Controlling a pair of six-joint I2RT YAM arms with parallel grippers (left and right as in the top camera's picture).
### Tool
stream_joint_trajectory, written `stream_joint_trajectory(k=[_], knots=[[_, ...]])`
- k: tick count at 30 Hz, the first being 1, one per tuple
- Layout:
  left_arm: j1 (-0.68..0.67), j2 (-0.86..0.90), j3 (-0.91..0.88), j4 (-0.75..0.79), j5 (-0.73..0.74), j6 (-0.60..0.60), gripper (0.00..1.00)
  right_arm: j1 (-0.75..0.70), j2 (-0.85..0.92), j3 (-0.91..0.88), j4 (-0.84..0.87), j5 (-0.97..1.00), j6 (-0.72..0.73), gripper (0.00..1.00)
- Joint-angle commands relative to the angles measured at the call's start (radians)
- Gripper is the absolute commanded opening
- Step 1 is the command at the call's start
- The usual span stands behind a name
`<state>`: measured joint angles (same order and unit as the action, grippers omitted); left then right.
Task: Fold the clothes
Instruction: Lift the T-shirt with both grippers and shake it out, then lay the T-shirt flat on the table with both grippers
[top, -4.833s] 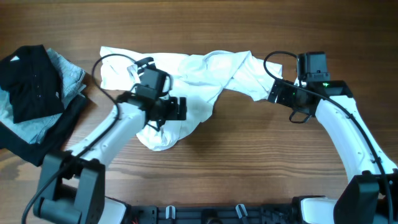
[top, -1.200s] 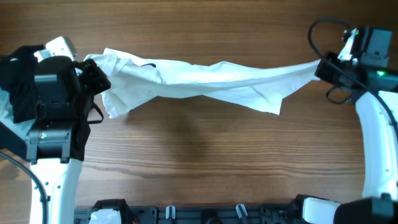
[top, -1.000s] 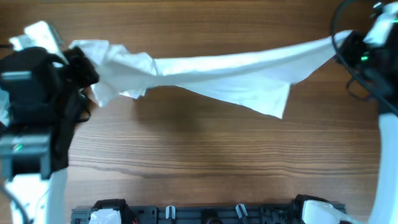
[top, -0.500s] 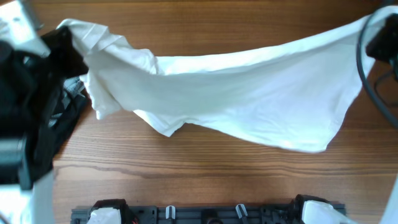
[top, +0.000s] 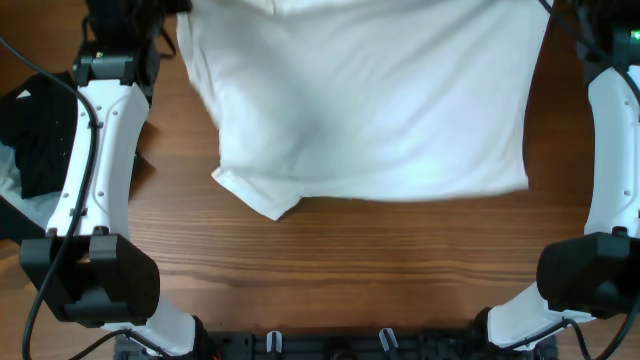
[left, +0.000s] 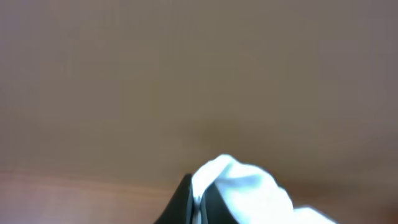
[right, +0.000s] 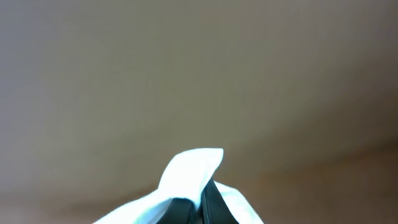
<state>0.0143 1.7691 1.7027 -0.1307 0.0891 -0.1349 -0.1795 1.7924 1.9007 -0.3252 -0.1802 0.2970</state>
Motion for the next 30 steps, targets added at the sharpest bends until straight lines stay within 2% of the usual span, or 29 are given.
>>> stream_joint_trajectory(k=[1, 4, 7, 12, 15, 17, 25, 30], knots=[[0.021, -0.039, 0.280, 0.069, 0.005, -0.087, 0.04, -0.005, -0.061, 0.145, 0.063, 0.008, 0.062, 0.04], [0.041, -0.039, 0.465, -0.039, 0.006, -0.086, 0.04, -0.005, -0.063, 0.227, -0.011, 0.084, -0.062, 0.04], [0.047, -0.051, 0.507, -0.226, 0.019, -0.082, 0.04, -0.005, -0.064, 0.227, -0.135, 0.157, -0.127, 0.04], [0.044, -0.035, 0.507, -0.688, 0.151, -0.082, 0.04, -0.005, -0.019, 0.218, -0.417, 0.277, -0.171, 0.04], [0.029, 0.021, 0.505, -0.979, 0.176, -0.081, 0.04, -0.005, 0.035, 0.218, -0.603, 0.297, -0.186, 0.04], [0.017, 0.080, 0.498, -1.103, 0.176, -0.078, 0.04, -0.005, 0.083, 0.218, -0.743, 0.296, -0.192, 0.04], [-0.042, 0.273, 0.370, -1.378, 0.175, -0.051, 0.04, -0.005, 0.247, 0.218, -1.145, 0.292, -0.159, 0.04], [-0.072, 0.273, 0.138, -1.374, 0.164, -0.052, 0.04, -0.005, 0.266, 0.095, -1.214, 0.227, -0.156, 0.04]])
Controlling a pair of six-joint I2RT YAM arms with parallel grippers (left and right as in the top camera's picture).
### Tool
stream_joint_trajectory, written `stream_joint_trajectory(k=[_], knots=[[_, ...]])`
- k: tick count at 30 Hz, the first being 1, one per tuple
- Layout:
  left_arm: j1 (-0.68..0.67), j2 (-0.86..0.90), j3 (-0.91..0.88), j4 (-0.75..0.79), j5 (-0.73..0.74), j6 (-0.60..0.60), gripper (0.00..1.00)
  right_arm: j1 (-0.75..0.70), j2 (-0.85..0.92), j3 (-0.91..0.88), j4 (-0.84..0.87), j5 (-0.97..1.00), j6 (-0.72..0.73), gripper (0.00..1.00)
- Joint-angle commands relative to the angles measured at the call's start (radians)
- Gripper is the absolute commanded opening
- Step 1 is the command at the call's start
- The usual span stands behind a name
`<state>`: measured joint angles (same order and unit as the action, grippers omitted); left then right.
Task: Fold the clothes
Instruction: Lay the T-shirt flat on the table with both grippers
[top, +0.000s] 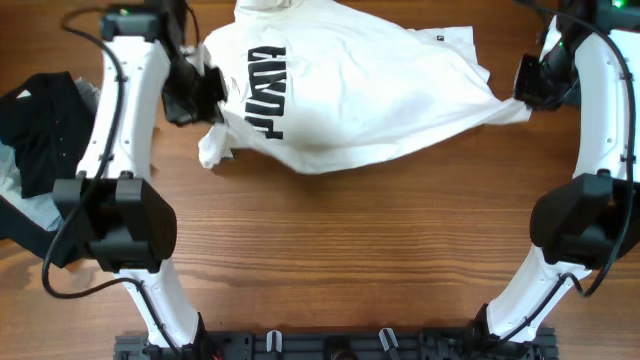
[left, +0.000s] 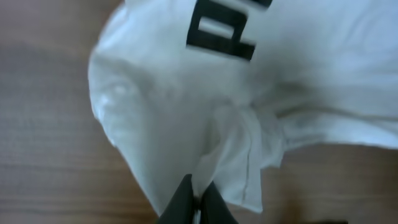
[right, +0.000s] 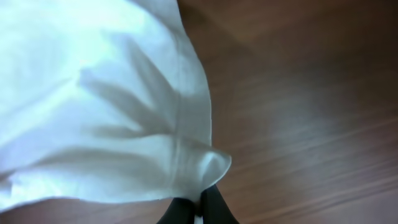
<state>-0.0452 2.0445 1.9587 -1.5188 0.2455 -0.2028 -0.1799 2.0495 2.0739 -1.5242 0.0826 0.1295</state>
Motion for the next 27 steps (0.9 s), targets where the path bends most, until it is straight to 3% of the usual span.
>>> stream_joint_trajectory(k=[1, 11, 18, 23, 27], knots=[[-0.012, -0.003, -0.143, 0.016, 0.007, 0.016, 0.04, -0.005, 0.009, -0.099, -0.016, -0.039, 0.012, 0.04], [-0.011, -0.057, -0.404, 0.022, -0.068, 0.015, 0.04, -0.063, -0.052, -0.499, 0.132, -0.026, 0.080, 0.04], [-0.011, -0.249, -0.520, 0.046, -0.082, -0.046, 0.04, -0.215, -0.212, -0.763, 0.249, -0.026, 0.098, 0.04], [-0.010, -0.435, -0.615, 0.045, -0.106, -0.114, 0.04, -0.312, -0.325, -0.825, 0.286, -0.039, 0.116, 0.04], [-0.010, -0.542, -0.653, 0.025, -0.114, -0.181, 0.04, -0.308, -0.339, -0.825, 0.287, -0.048, 0.116, 0.04]])
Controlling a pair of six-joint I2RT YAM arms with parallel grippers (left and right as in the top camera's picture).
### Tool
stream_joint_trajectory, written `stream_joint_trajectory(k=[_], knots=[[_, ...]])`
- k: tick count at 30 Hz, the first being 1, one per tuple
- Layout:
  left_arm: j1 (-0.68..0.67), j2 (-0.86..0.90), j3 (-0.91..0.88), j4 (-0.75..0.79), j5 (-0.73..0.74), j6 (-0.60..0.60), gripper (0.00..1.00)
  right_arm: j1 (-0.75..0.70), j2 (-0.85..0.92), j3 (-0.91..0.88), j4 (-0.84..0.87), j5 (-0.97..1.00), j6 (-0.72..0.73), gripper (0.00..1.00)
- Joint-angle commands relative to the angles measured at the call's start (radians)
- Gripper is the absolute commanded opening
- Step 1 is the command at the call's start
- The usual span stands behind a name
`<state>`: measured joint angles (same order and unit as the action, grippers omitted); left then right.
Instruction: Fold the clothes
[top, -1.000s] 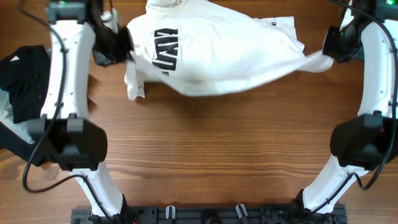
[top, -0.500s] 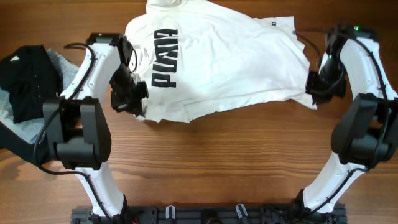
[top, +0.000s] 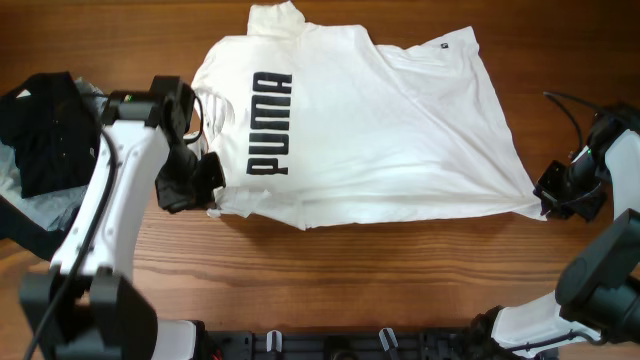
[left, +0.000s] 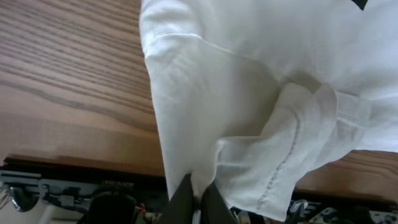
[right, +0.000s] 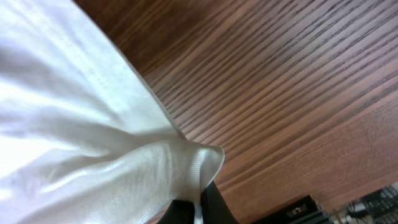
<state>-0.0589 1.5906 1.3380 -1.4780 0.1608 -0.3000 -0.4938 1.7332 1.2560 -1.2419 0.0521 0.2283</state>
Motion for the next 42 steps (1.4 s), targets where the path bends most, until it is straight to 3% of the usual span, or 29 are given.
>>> stream_joint_trajectory(k=[1, 6, 10, 16, 25, 35, 38, 42], knots=[[0.004, -0.118, -0.039, -0.028, -0.050, -0.116, 0.04, 0.008, -0.023, -0.007, 0.015, -0.037, 0.005, 0.04], [0.004, -0.184, -0.044, -0.031, -0.154, -0.222, 0.04, 0.021, -0.023, -0.007, 0.031, -0.055, -0.017, 0.04], [0.004, -0.174, -0.058, 0.141, -0.156, -0.221, 0.04, 0.054, -0.023, -0.007, 0.121, -0.148, -0.075, 0.04], [0.005, -0.098, -0.164, 0.425, -0.269, -0.236, 0.04, 0.121, -0.022, -0.007, 0.333, -0.158, -0.072, 0.04], [0.005, 0.069, -0.234, 0.817, -0.271, -0.236, 0.04, 0.186, -0.022, -0.007, 0.575, -0.158, -0.072, 0.12], [0.005, 0.097, -0.234, 0.890, -0.342, -0.236, 0.04, 0.199, 0.035, -0.007, 0.648, -0.158, -0.071, 0.17], [0.005, 0.097, -0.236, 0.883, -0.342, -0.236, 0.04, 0.199, 0.075, -0.007, 0.636, -0.157, -0.072, 0.34], [0.005, 0.100, -0.252, 0.885, -0.342, -0.236, 0.04, 0.199, 0.141, -0.007, 0.636, -0.158, -0.071, 0.31]])
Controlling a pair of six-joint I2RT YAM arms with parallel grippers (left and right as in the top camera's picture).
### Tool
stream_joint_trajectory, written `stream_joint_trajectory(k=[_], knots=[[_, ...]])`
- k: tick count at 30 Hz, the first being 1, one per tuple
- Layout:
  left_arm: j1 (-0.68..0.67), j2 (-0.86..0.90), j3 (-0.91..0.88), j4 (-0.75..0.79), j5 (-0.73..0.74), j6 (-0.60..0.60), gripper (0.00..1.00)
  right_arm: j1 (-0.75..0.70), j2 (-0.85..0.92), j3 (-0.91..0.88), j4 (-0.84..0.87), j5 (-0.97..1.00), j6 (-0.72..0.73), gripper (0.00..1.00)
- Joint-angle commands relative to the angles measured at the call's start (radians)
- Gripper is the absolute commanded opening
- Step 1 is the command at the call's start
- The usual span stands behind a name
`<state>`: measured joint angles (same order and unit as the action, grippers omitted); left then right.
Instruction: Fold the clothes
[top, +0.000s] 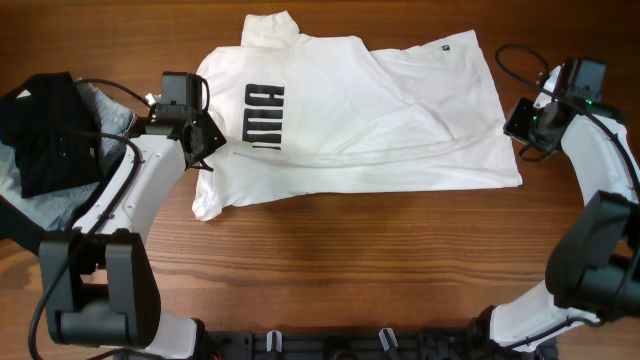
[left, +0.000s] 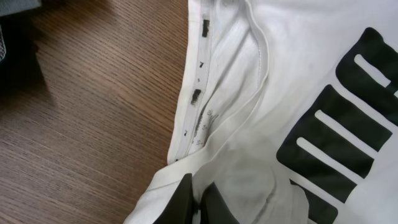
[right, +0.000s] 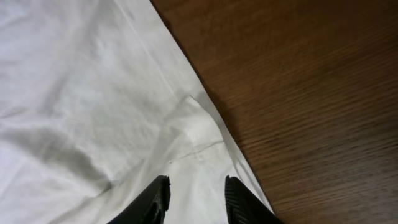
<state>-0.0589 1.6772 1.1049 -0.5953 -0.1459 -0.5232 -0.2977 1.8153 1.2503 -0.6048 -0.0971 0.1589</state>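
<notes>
A white T-shirt (top: 380, 110) with black lettering (top: 264, 118) lies spread on the wooden table (top: 350, 270). My left gripper (top: 205, 145) sits at the shirt's left side, shut on a fold of its fabric (left: 249, 180) beside the hem (left: 198, 93). My right gripper (top: 522, 122) hovers at the shirt's right edge, open, its fingers (right: 157, 198) apart above the cloth (right: 93, 93) with nothing between them.
A pile of dark and grey clothes (top: 50, 130) lies at the table's left edge. The arm bases and a black rail (top: 330, 345) run along the front edge.
The right gripper has let go of the shirt's corner and now stands open farther back at the right edge. The left gripper, still shut on fabric, has moved back; the shirt's left edge lies folded over.
Both grippers held the shirt high, hanging spread. Then it came down toward the far side of the table, lettering showing. Then it lay stretched flat, both grippers low near the front. Now it rests on the table, the right gripper open.
</notes>
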Motion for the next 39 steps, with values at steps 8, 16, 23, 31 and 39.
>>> stream_joint_trajectory(k=[8, 16, 23, 31, 39], knots=[[0.005, 0.027, -0.035, 0.010, -0.035, -0.013, 0.08, 0.003, 0.124, -0.002, 0.129, -0.032, -0.002, 0.36], [0.005, 0.027, -0.035, 0.010, -0.035, -0.013, 0.09, 0.011, 0.186, -0.002, 0.193, -0.089, -0.002, 0.36], [0.005, 0.027, -0.035, 0.009, -0.034, -0.013, 0.08, 0.035, 0.191, -0.001, 0.209, -0.096, 0.006, 0.45], [0.005, 0.027, -0.035, 0.009, -0.027, -0.013, 0.09, 0.037, 0.168, 0.000, 0.180, -0.087, 0.029, 0.44], [0.005, 0.027, -0.035, 0.008, -0.028, -0.012, 0.04, 0.064, 0.191, 0.006, 0.135, -0.087, 0.035, 0.04]])
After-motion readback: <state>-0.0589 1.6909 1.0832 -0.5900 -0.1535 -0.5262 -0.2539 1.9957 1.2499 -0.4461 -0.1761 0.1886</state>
